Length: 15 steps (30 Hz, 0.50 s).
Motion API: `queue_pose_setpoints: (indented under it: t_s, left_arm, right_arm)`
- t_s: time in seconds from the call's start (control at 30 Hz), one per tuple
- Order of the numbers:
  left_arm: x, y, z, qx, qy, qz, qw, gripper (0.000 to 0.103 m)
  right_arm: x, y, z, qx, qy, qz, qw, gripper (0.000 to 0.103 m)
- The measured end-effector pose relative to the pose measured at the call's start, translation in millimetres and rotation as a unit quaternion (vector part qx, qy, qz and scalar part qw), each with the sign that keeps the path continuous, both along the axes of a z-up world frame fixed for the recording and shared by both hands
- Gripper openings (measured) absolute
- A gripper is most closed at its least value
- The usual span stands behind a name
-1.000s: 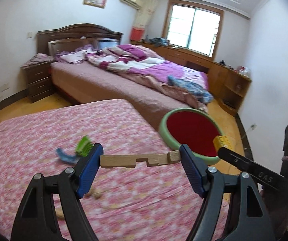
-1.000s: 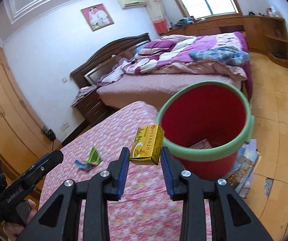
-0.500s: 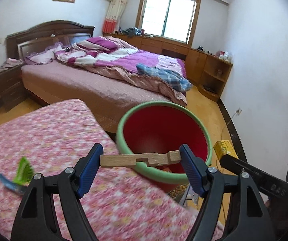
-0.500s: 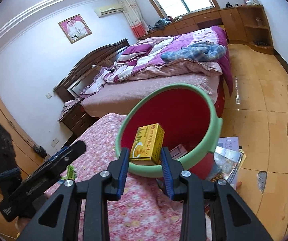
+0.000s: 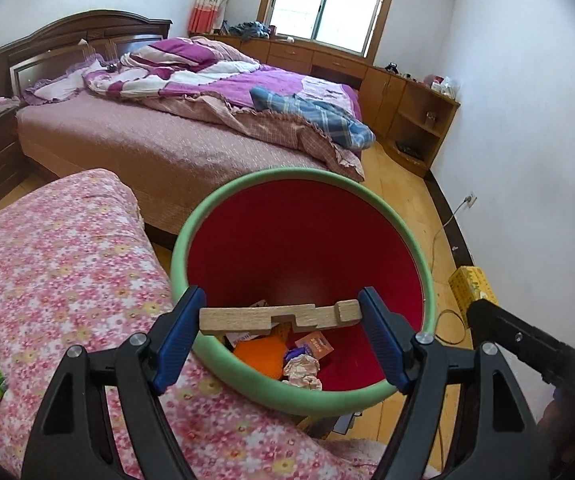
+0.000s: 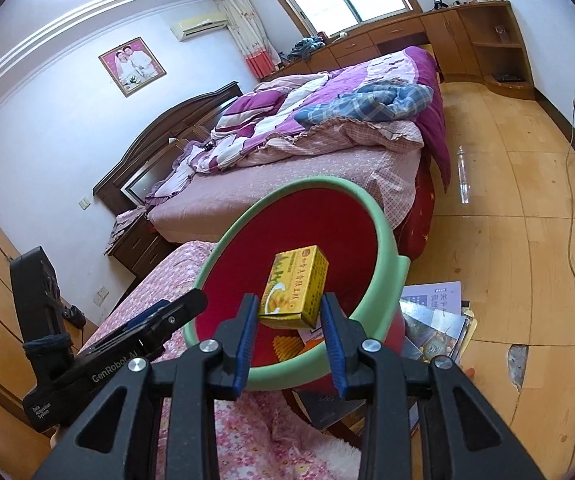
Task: Collect trash
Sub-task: 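Carry the wooden stick and yellow box over the red bucket, then open the left tool to drop the stick while the right tool releases the yellow box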
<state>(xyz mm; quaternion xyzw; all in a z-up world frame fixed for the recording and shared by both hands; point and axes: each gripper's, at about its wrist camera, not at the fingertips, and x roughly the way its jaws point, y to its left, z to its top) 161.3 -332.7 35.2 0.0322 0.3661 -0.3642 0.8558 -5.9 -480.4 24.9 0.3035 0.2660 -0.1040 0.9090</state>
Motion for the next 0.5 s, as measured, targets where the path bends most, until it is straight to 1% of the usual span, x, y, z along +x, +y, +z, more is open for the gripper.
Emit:
queue_pose_setpoints:
  t_s: [0.13,0.23,0.37,0.5]
  left_arm:
    - [0,-4,-1,0.005,-0.004,-0.002,1.0000,0.078]
    - [0,-4,0,0.001,-0.007,0.000,1.0000,0.085]
    - [1,-1,0,0.006,-0.005,0.006,1.0000,0.085]
    - [1,12,6,-0.003,0.004,0.022,0.9997,0.085]
  right_arm:
    - [3,-4,-2,0.004,-0.001,-0.001,1.000,0.035]
    - [6,-6,-4,0.008,0.000,0.000,1.000,0.035]
    - [9,-6,-7,0.014,0.001,0.005,1.000,0.035]
    - [14,-5,-9,0.017,0.005,0.014,1.000,0.035]
